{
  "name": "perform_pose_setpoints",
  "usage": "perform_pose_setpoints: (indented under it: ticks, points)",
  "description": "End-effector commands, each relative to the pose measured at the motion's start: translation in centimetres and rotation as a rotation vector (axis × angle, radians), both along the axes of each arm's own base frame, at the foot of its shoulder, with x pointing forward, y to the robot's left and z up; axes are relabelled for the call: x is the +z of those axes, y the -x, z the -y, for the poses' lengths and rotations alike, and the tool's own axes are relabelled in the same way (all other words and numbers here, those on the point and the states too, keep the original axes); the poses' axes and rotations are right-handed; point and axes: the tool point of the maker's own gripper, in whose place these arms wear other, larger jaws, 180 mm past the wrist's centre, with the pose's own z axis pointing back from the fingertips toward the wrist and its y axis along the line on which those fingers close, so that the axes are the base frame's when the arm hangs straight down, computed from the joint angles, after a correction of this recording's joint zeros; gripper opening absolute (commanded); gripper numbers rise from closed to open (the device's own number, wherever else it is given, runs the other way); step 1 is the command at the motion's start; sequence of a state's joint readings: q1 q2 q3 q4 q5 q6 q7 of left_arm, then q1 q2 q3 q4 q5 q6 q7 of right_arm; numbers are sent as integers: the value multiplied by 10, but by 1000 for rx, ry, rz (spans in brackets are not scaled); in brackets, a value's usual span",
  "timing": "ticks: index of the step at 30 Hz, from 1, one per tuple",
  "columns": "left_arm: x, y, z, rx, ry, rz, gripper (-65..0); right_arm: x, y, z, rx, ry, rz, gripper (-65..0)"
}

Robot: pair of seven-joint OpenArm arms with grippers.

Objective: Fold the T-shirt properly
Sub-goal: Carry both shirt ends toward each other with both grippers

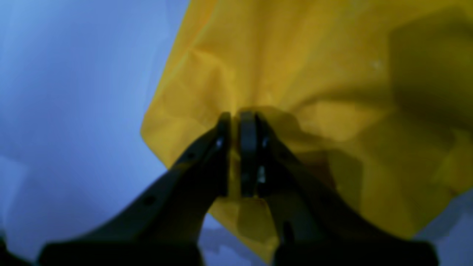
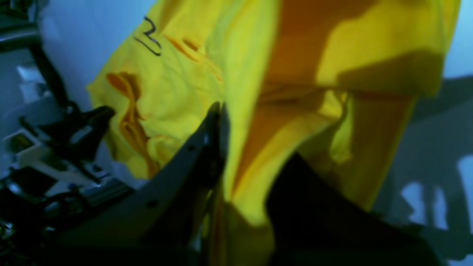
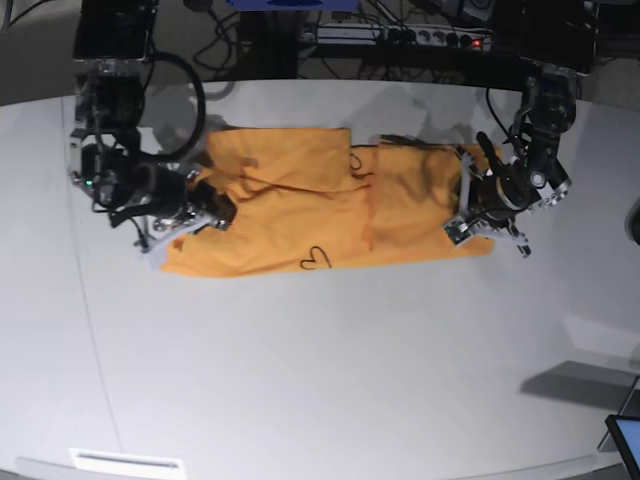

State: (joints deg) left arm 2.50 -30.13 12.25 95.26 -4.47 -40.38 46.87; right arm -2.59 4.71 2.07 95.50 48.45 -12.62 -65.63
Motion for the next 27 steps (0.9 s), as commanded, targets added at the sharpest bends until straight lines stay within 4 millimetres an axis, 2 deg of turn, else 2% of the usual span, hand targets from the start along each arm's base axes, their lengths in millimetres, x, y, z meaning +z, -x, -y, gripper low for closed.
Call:
perform_pose_setpoints:
  ticks: [1,6,10,14,18,23,27]
  points:
    - [14,-9,-9,4,-30,41,-601,10,-7,-2,-11,10,33,-647]
    - [37,-7,-21,43,-32,108,-601,9,-3,-12,-21,37,5,-647]
    - [52,-5,-18,26,-46,152,-601,5,0,-13,-56,35,-42,-647]
    - [43,6,-26,29,-80,108,-601,20,-4,-12,-83,31,-18,-647]
    - [42,7,-25,29,-80,104,-601,28,-4,-1,-149,43,-33,-647]
    - [42,7,-27,31,-85,100,-601,27,9,-13,-134,63,-82,-647]
    - [26,11,-36,56,-91,52,-601,24,20,-36,-73,62,-105,-647]
